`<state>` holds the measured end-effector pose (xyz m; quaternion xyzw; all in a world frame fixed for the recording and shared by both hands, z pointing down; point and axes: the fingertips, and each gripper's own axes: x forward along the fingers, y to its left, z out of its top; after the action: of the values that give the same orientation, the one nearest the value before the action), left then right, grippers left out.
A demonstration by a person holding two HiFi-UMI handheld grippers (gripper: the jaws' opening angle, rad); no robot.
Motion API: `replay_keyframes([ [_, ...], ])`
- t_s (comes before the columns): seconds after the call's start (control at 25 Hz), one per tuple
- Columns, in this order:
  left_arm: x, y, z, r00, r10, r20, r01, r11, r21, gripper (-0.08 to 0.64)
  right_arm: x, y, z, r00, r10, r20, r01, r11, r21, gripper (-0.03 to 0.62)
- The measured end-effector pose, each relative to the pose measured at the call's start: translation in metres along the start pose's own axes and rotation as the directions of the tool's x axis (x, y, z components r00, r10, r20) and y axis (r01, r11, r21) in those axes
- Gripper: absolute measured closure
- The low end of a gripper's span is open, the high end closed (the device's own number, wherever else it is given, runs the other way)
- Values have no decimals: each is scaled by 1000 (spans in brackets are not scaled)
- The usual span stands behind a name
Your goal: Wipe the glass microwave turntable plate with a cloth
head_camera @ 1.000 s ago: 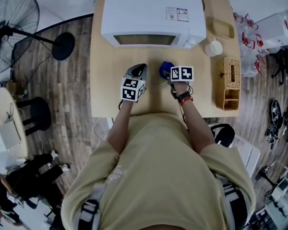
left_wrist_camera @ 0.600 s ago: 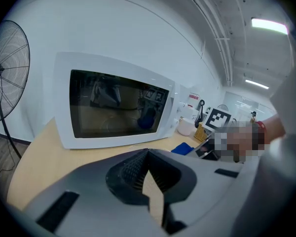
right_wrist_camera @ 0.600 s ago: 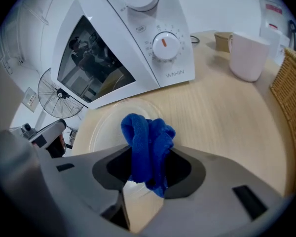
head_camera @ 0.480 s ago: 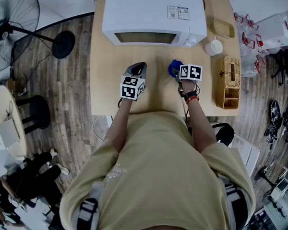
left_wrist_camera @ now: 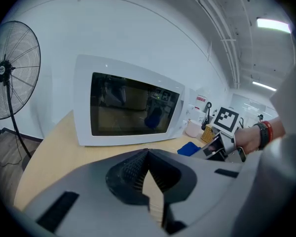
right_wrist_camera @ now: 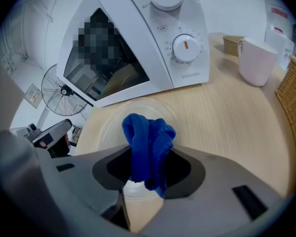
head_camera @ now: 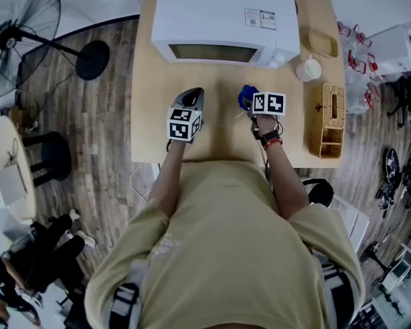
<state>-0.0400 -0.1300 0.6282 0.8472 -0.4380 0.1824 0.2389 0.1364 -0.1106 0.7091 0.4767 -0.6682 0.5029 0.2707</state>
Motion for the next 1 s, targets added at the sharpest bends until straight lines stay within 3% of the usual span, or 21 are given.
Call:
replay_keyframes([
  [0.6,-24,34,-4,997,73,18,-72,996,-44,548,43,125,-27,970,219,-103,-229,968,-101,417],
  [1.0,-38,48,-9,994,110,20,-108,992,-65,548,68,180,-48,942,279,-186,-311,935,-173,417],
])
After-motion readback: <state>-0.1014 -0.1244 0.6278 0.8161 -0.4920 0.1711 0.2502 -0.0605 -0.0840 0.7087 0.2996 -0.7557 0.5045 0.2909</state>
